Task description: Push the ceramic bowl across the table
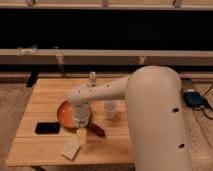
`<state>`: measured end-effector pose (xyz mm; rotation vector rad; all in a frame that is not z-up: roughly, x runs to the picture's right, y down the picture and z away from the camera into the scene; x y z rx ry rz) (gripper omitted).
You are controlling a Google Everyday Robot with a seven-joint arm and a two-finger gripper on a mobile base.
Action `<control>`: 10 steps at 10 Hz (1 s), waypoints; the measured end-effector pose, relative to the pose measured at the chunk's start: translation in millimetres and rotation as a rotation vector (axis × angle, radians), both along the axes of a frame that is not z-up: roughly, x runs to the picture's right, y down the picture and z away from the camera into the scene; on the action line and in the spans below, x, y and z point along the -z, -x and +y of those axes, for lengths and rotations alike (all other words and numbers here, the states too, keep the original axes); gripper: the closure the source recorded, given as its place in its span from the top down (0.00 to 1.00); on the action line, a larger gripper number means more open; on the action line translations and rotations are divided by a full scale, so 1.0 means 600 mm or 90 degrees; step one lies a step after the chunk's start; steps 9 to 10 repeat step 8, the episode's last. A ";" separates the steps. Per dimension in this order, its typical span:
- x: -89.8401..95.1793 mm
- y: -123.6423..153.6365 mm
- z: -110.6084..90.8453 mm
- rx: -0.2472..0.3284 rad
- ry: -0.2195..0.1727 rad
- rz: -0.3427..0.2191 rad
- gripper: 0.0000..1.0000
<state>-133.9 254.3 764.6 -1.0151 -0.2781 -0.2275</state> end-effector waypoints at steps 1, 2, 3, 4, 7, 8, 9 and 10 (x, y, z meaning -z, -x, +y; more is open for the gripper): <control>0.008 -0.007 0.008 -0.003 0.001 0.000 0.80; 0.017 -0.018 0.014 -0.007 0.003 0.001 0.80; 0.026 -0.023 0.010 -0.022 0.004 0.002 0.80; 0.036 -0.023 -0.004 -0.048 0.003 -0.004 0.80; 0.079 -0.021 -0.092 -0.153 -0.029 -0.023 0.80; 0.082 -0.021 -0.098 -0.160 -0.031 -0.024 0.80; 0.082 -0.021 -0.098 -0.160 -0.031 -0.024 0.80; 0.082 -0.021 -0.098 -0.160 -0.031 -0.024 0.80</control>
